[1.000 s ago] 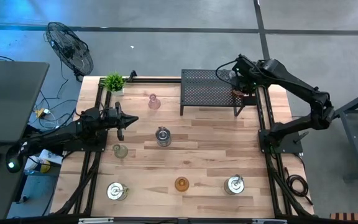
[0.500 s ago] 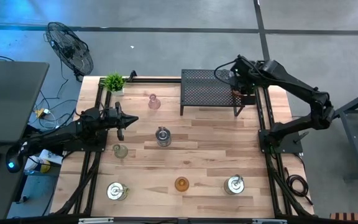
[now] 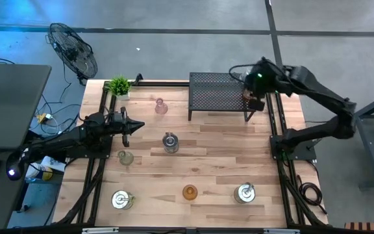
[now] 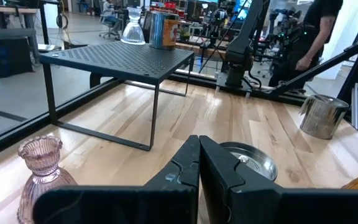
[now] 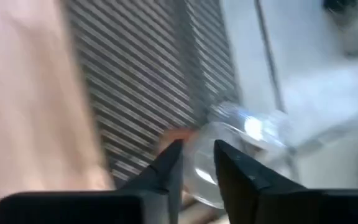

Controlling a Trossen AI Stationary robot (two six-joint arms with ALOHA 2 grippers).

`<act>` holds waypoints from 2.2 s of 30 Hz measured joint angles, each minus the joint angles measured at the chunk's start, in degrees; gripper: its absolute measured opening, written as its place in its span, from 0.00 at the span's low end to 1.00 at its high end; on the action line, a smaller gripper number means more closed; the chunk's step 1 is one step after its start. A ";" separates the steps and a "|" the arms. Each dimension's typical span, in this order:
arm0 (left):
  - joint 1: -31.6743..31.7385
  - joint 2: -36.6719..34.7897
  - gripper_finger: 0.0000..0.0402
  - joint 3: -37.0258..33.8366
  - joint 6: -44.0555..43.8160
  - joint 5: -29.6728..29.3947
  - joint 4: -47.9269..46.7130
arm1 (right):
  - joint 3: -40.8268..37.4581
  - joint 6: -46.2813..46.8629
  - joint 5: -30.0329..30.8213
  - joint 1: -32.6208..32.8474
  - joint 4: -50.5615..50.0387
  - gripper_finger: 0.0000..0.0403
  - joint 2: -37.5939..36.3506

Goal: Pick & Place candle stick holders
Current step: Put the purple candle holder on the shelf aligned with the transparent candle holder

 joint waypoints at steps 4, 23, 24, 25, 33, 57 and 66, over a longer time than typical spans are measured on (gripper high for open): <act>0.00 0.00 0.00 0.00 0.22 -0.18 -0.02 | -10.47 4.64 -11.06 3.44 13.84 0.03 -8.60; -0.01 26.39 0.00 14.44 -3.26 -1.05 -0.89 | -57.20 13.35 -3.50 24.52 76.76 0.00 -28.43; -0.01 29.36 0.00 15.93 -3.25 -0.51 -0.91 | -57.60 13.72 -3.48 25.12 77.27 0.01 -28.43; -0.01 32.02 0.00 17.39 -3.02 0.50 -0.96 | -57.85 14.07 -3.47 25.63 77.64 0.01 -28.43; -5.77 47.01 0.00 29.44 5.21 0.40 -2.95 | -58.60 14.19 -1.04 28.98 77.38 0.00 -28.45; 6.48 73.74 0.33 53.25 9.08 -16.07 -28.29 | -58.60 12.83 -1.07 29.97 77.90 0.00 -28.41; 10.26 80.00 0.33 53.88 14.85 -18.25 -27.74 | -58.60 12.61 -1.04 29.97 77.88 0.00 -28.41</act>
